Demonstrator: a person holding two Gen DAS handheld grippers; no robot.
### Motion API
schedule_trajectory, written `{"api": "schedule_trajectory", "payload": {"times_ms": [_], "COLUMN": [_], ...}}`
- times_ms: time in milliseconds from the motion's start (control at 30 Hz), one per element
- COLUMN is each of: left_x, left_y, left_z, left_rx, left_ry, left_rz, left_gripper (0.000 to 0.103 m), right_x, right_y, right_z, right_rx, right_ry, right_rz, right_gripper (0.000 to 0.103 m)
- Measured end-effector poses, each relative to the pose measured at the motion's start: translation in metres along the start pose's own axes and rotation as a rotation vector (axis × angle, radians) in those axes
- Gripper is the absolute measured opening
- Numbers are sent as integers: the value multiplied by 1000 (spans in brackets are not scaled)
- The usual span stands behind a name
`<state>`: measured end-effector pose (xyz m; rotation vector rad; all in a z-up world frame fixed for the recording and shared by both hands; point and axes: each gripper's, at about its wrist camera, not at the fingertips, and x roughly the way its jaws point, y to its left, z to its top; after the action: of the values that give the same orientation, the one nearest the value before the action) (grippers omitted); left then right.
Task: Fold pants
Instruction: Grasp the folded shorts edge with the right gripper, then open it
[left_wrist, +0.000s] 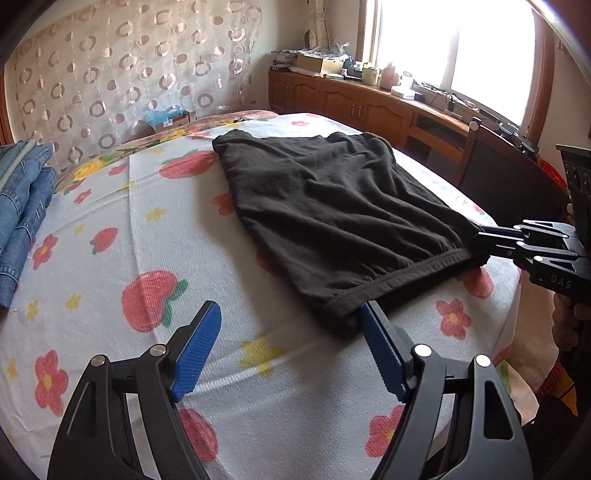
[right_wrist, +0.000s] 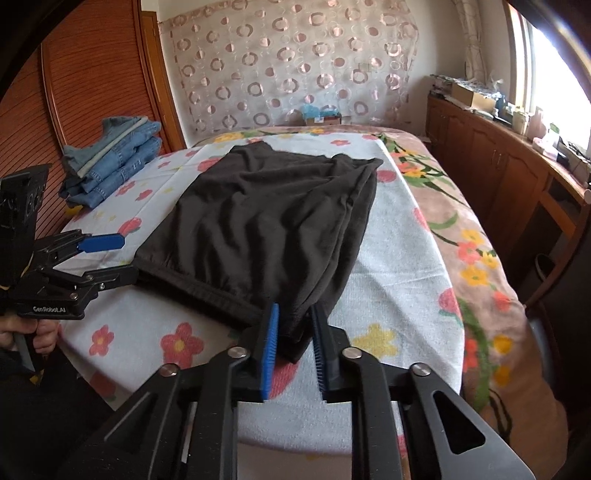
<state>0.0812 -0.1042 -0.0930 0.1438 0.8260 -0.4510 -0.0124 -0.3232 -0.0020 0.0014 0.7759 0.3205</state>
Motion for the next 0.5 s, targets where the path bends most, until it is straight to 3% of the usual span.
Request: {"api": "schedule_trajectory", "payload": {"times_ms": [167, 467, 500], "left_x": [1, -4, -5], "left_y": [1, 1, 2], "left_z": [0, 1, 1], "left_rx": [-1, -3, -3], "left_ry": [0, -24, -27], "left_rz": [-1, -3, -3], "left_gripper": [79, 79, 79], "right_x": [-9, -7, -6], "right_y": [5, 6, 4], "right_z": [1, -8, -8], "right_rx": [-3, 23, 34], "right_ry": [-27, -4, -4], "right_rz": [12, 2, 5], "right_gripper": [6, 6, 10]}}
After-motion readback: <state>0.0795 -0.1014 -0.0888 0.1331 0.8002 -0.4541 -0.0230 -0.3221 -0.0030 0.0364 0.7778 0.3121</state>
